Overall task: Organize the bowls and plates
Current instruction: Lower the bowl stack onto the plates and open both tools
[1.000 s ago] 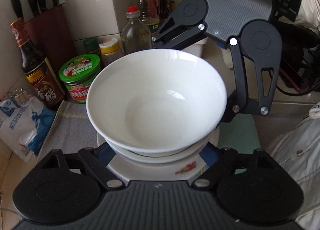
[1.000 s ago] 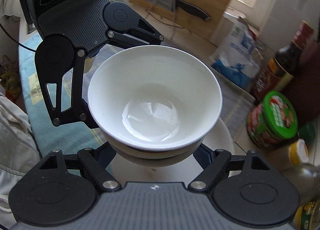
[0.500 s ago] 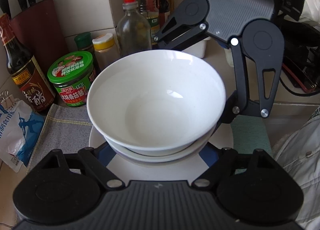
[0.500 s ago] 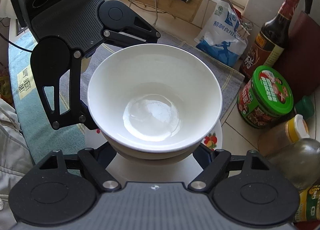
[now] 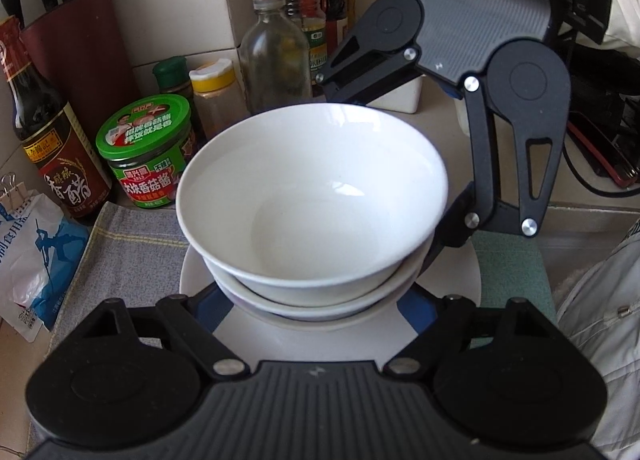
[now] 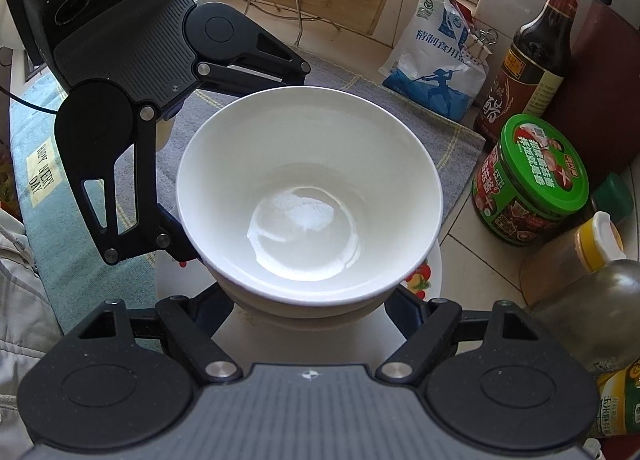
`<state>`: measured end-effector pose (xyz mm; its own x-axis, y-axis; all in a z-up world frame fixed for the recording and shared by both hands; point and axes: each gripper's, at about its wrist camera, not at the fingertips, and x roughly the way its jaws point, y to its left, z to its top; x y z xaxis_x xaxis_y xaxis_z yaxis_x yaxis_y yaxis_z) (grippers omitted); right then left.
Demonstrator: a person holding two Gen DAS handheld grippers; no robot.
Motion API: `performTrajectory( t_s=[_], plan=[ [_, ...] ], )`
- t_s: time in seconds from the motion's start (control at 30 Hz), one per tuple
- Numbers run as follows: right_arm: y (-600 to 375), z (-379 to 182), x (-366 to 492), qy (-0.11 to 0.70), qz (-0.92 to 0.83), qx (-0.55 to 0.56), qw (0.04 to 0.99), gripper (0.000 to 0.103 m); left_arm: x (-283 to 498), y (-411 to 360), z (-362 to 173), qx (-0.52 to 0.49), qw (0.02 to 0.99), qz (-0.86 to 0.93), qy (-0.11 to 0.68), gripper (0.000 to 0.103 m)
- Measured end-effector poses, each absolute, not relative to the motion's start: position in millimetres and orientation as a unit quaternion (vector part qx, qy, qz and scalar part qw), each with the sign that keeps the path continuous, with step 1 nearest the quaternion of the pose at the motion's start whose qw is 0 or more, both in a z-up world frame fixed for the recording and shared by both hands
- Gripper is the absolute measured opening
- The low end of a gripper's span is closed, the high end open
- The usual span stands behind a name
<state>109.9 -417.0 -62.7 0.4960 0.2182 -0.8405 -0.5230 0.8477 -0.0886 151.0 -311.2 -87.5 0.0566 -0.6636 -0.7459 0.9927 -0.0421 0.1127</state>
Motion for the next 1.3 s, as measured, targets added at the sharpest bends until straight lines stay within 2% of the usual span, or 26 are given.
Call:
performTrajectory(
  t_s=[0.47, 0.6, 0.77, 0.83, 1.03, 1.3],
  plan=[
    [-415, -61, 106, 0.44, 0.215, -0.169, 0.855, 0.087, 151, -307, -89, 0.32, 0.659, -0.631, 0.254, 0.088],
    [-418, -59, 107, 0.429, 0.213, -0.16, 0.863, 0.099, 143, -303, -88, 0.325, 0.675, -0.618, 0.241, 0.088],
    [-416, -61, 105, 0.426, 0.215, -0.162, 0.864, 0.101, 136, -292, -81, 0.323, 0.702, -0.597, 0.214, 0.095],
    [-416, -61, 103, 0.426, 0.215, -0.163, 0.864, 0.101, 135, -287, -78, 0.313, 0.718, -0.583, 0.215, 0.099],
    [-412, -58, 98, 0.44, 0.178, -0.125, 0.871, 0.101, 129, -261, -70, 0.274, 0.761, -0.549, 0.211, 0.099],
    [-373, -53, 79, 0.462, 0.0, -0.08, 0.883, 0.103, 112, -208, -49, 0.167, 0.819, -0.522, 0.17, 0.102]
  ],
)
